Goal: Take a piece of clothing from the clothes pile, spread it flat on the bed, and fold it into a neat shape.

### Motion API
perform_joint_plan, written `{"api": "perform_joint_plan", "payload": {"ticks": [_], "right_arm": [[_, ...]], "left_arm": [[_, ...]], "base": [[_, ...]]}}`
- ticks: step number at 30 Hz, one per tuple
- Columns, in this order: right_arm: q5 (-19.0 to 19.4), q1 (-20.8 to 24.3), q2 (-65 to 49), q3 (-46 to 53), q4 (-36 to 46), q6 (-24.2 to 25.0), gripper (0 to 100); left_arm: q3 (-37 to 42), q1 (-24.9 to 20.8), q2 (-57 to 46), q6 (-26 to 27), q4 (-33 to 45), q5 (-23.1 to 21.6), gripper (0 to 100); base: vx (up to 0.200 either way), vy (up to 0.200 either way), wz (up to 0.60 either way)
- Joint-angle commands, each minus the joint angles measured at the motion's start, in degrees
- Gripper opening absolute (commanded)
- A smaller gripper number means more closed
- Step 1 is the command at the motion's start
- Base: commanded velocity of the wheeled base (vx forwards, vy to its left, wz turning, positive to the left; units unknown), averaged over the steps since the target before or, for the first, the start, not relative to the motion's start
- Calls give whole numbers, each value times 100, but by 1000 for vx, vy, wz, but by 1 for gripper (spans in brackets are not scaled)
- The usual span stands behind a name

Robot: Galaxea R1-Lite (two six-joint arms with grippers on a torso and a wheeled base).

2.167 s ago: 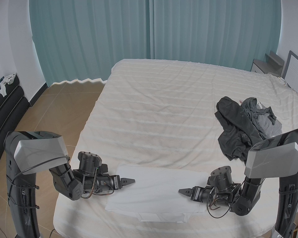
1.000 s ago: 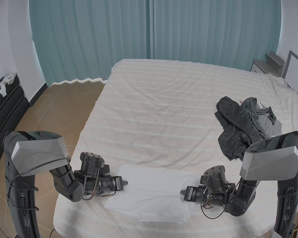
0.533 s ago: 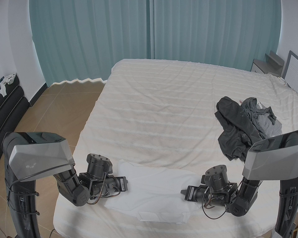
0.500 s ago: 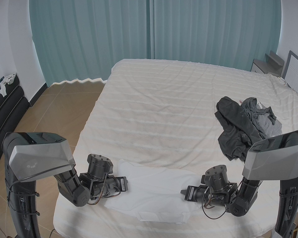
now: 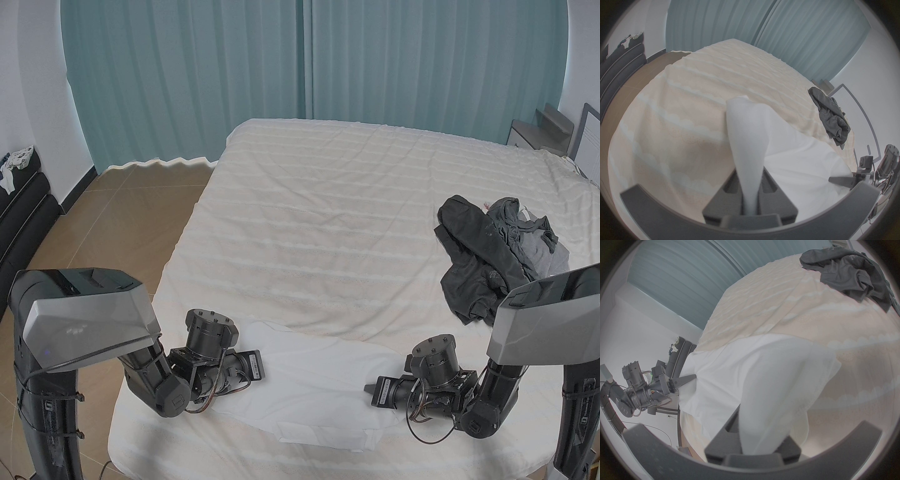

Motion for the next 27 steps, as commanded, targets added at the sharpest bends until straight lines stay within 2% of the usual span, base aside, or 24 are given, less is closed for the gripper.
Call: {"api": "perform_joint_plan", "payload": {"ticks": [1, 27], "right_arm": [[4, 5, 3, 5, -9, -2, 0], [4, -92, -348, 375, -44, -2, 0]], "left_arm": [[-23, -32, 10, 0, -4, 10, 0], [118, -322, -52, -106, -4, 36, 0]], "base": [[0, -200, 0], [0, -200, 0]]}}
